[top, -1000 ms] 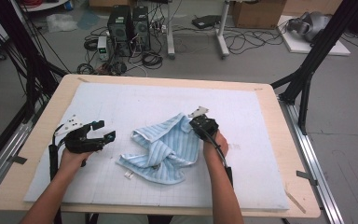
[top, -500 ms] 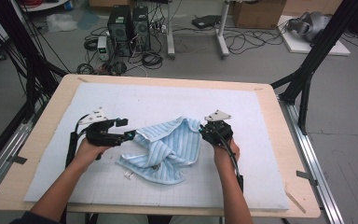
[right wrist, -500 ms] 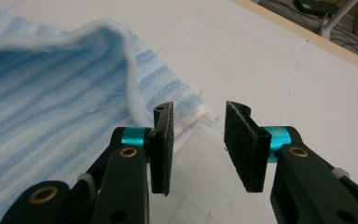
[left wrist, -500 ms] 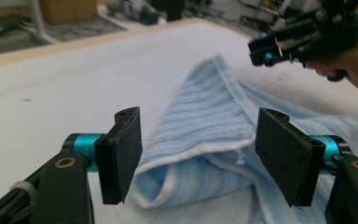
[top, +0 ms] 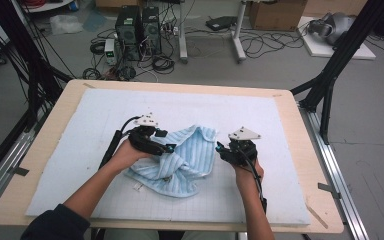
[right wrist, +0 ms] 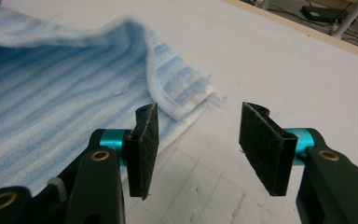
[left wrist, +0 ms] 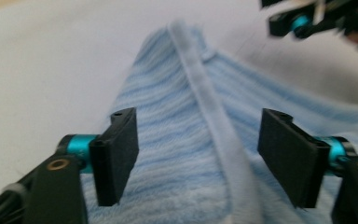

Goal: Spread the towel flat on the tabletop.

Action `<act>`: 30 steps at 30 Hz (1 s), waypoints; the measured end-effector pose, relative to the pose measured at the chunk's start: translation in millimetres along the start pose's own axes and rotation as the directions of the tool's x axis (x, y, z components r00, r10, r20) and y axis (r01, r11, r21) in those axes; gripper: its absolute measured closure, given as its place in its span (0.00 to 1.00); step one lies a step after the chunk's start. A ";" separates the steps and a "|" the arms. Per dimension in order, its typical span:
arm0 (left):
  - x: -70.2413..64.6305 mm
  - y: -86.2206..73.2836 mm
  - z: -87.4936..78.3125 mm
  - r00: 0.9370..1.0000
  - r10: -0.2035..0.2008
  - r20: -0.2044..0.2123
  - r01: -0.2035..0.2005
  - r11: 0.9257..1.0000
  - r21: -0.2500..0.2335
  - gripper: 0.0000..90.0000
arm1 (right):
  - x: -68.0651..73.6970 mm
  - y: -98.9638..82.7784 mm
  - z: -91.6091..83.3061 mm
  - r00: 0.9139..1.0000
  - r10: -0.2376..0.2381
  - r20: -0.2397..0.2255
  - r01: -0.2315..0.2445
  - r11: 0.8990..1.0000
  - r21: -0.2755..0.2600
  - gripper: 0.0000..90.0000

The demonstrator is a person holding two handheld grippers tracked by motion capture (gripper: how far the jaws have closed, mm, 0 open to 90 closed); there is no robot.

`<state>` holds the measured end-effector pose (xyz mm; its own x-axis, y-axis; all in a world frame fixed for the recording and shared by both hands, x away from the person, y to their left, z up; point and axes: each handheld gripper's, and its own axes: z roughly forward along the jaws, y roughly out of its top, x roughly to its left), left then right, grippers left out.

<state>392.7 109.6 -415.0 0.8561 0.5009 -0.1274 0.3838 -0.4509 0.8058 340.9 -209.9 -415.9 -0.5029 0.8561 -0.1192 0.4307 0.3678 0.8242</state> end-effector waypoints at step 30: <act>101.0 -11.2 -40.1 0.900 -0.310 -0.307 0.258 0.945 -0.200 0.47 | 22.8 14.2 49.1 0.980 -0.043 -0.193 0.044 0.999 0.002 0.59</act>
<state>460.9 194.8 -413.6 0.5450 0.8173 -0.1872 0.5140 -0.1493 0.8447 372.4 -167.3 -434.1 -0.6557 0.7536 -0.0454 0.4094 0.4055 0.8173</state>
